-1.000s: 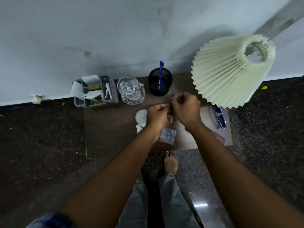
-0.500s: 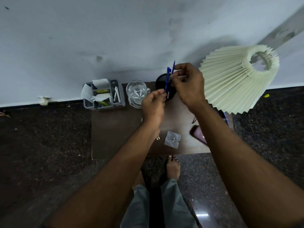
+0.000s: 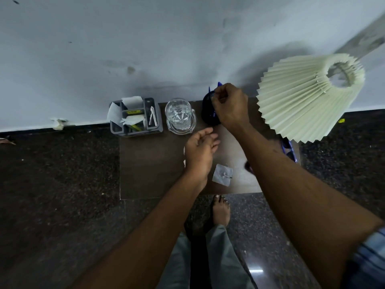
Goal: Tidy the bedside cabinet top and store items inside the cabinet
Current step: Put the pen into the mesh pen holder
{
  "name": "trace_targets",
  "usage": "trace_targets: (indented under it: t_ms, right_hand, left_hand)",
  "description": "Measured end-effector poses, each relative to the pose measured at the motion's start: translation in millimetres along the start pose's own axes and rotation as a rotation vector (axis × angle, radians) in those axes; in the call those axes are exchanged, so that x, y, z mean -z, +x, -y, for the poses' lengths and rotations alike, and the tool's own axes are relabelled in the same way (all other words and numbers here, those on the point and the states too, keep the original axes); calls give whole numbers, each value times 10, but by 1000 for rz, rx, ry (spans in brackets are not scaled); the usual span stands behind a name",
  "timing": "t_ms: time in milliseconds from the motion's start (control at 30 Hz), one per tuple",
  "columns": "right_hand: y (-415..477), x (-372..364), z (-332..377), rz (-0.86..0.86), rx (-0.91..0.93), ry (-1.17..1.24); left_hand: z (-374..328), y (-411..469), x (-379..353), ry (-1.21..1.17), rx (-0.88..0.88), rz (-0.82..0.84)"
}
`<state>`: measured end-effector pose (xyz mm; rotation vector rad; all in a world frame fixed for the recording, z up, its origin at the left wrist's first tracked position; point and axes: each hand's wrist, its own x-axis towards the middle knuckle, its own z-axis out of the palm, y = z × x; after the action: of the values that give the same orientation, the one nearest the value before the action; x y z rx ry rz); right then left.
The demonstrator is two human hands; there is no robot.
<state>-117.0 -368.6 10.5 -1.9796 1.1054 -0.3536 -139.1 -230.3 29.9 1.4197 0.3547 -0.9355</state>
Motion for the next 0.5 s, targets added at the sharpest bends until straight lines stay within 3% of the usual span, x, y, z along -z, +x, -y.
trace_targets:
  t_ms: [500]
  right_hand:
    - [-819,220,-232,-45,-38,224]
  left_hand:
    - [170,-102,-28,84,29,-4]
